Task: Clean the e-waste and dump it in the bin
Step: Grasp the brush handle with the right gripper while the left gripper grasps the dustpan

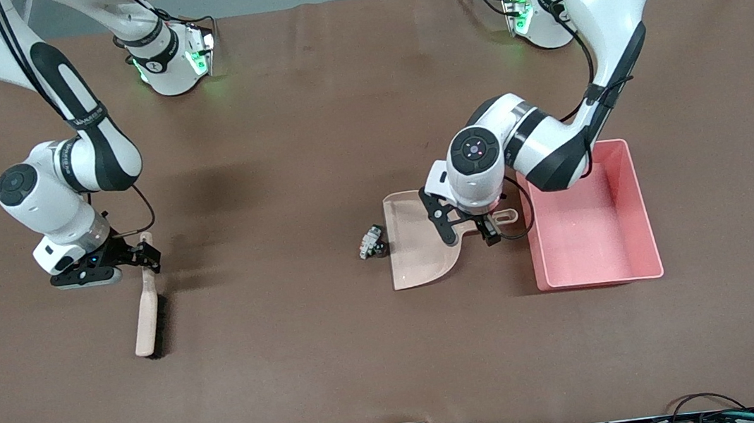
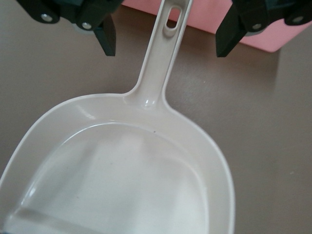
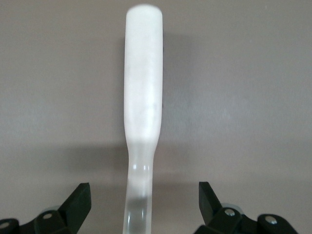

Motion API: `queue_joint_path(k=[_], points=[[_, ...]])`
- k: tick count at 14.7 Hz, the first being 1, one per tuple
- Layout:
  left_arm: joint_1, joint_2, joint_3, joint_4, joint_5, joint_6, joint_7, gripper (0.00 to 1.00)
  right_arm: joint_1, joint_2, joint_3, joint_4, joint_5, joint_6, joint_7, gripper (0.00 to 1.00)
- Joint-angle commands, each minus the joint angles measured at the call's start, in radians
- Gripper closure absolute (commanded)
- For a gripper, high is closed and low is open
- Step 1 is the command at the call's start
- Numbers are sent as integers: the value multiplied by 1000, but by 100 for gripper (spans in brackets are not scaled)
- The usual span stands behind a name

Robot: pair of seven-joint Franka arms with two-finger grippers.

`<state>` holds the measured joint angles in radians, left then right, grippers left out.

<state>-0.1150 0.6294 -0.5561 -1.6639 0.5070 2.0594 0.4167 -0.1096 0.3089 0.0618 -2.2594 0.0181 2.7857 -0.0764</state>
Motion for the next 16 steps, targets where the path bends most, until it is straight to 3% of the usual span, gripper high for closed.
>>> queue_joint_path(k=[1, 11, 16], points=[[0, 3, -5, -26, 28, 11, 40, 12, -1, 68, 7, 81, -1, -6, 3, 2], [1, 47, -5, -28, 64, 59, 103, 19, -1, 214, 7, 257, 5, -2, 3, 6], [-5, 58, -4, -28, 73, 67, 100, 26, -1, 246, 7, 300, 6, -11, 4, 24]])
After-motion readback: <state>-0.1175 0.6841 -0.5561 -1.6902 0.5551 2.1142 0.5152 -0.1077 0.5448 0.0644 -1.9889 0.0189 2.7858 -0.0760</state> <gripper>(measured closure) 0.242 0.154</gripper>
